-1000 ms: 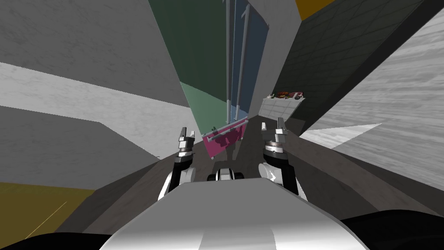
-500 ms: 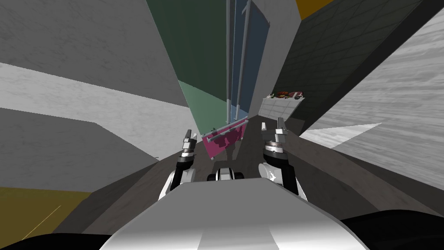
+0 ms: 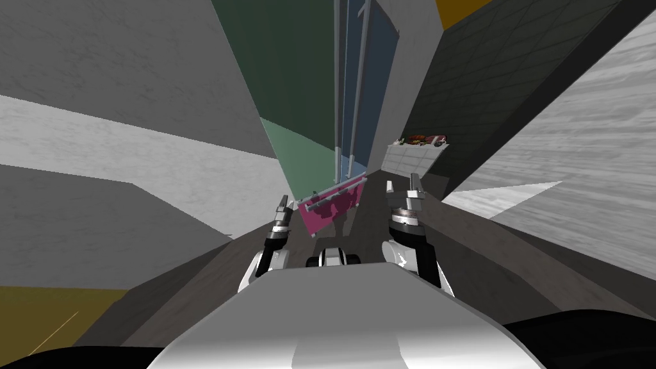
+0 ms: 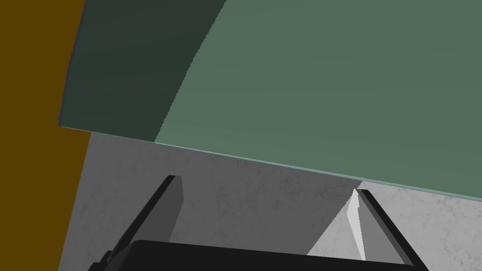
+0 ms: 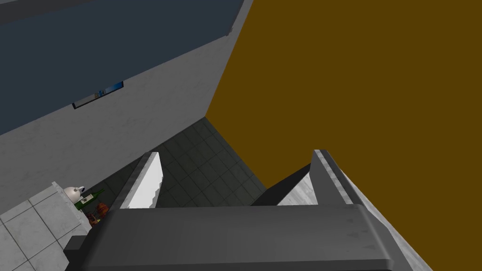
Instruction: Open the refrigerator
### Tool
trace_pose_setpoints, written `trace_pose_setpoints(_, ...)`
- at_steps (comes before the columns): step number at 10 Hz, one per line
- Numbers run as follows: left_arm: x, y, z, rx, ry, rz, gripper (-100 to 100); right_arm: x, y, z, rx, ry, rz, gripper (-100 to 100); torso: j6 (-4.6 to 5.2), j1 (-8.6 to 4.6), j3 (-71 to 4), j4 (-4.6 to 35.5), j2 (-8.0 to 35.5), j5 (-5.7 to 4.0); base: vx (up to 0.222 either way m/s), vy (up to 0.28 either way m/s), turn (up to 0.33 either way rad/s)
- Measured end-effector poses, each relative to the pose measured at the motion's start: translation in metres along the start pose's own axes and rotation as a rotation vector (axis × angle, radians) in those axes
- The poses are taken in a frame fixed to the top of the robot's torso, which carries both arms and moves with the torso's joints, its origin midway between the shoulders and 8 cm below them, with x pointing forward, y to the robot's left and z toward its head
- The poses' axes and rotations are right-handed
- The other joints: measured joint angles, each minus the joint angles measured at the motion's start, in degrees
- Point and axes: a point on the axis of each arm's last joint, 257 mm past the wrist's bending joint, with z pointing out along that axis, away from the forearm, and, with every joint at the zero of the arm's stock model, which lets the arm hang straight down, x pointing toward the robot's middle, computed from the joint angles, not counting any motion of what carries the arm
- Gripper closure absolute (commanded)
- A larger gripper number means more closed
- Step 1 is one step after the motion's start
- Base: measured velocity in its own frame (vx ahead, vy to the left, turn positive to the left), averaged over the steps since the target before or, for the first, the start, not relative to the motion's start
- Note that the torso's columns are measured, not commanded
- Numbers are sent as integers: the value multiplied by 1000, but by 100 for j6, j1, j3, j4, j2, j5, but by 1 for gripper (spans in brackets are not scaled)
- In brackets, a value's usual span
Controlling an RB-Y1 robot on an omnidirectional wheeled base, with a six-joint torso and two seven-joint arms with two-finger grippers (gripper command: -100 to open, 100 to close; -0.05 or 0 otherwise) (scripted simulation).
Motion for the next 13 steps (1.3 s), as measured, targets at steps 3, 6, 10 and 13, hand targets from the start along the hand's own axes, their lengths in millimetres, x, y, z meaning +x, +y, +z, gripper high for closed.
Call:
trace_pose_setpoints(3, 4, 32, -6, -58, 15, 14, -100, 0, 0, 0, 0, 0, 0, 0, 0, -2, 0, 0, 1, -1, 40, 10, -17)
trace_pose_setpoints(6, 8, 57, -13, -104, 25, 23, -100, 0, 0, 0, 0, 0, 0, 0, 0, 2, 0, 0, 0, 0, 32, 12, -16)
trace_pose_setpoints(10, 11, 90, -21, -161, 34, 31, -100, 0, 0, 0, 0, 0, 0, 0, 0, 0, 0, 0, 0, 0, 32, 7, -17)
trace_pose_setpoints(13, 13, 119, -32, -219, 45, 41, -100, 0, 0, 0, 0, 0, 0, 0, -1, -2, 0, 0, 1, -1, 45, 11, -17)
